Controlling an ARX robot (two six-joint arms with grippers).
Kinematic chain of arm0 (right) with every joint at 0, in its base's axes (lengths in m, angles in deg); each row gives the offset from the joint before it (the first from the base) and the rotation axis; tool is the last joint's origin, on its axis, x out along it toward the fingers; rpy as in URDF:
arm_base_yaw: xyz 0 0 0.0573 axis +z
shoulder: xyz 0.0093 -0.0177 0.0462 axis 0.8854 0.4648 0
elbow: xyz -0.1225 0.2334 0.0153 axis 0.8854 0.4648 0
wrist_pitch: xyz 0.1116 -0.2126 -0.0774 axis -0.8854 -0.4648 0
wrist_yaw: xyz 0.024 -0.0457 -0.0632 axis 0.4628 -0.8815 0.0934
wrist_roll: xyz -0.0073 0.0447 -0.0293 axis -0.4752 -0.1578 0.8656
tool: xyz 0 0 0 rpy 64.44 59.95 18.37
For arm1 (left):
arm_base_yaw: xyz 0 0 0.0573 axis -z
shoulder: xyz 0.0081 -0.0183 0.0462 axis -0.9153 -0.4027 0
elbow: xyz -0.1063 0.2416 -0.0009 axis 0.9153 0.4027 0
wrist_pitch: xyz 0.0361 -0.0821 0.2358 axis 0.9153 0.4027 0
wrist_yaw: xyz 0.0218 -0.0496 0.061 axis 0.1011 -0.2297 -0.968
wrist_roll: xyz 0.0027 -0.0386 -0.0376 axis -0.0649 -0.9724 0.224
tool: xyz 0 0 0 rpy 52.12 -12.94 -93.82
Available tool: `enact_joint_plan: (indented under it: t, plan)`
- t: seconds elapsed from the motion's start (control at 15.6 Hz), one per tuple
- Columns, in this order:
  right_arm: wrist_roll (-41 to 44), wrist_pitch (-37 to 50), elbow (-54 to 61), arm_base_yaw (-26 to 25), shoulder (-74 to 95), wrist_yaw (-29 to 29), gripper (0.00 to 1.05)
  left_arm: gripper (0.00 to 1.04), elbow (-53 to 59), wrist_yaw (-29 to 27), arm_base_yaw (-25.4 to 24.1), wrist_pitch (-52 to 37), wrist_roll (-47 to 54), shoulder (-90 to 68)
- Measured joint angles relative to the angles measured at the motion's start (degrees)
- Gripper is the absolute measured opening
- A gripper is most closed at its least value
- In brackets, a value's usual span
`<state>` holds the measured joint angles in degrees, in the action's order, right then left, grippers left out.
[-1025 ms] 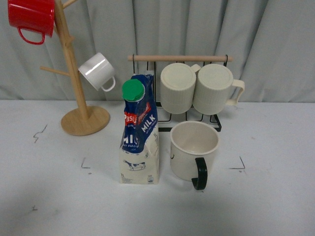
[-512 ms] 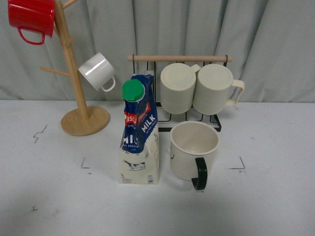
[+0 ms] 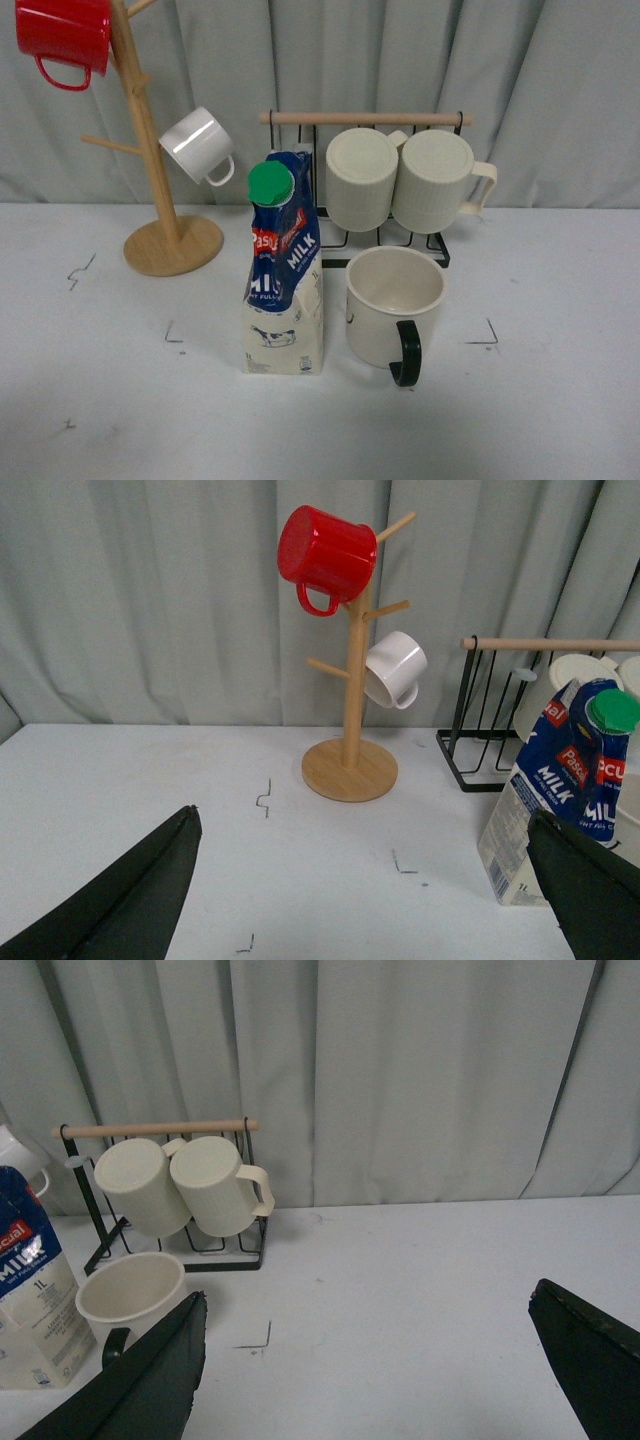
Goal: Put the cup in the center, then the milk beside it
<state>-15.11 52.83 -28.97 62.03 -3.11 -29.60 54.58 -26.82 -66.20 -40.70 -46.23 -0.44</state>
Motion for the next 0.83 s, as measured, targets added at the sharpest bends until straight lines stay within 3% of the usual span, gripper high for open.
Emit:
enact_joint_plan:
  t: [0.83]
  plan:
    - [0.0, 0.0, 0.0, 0.0, 0.0, 0.0, 0.98, 0.98, 0.0, 0.0, 0.0, 0.0, 0.0, 0.0]
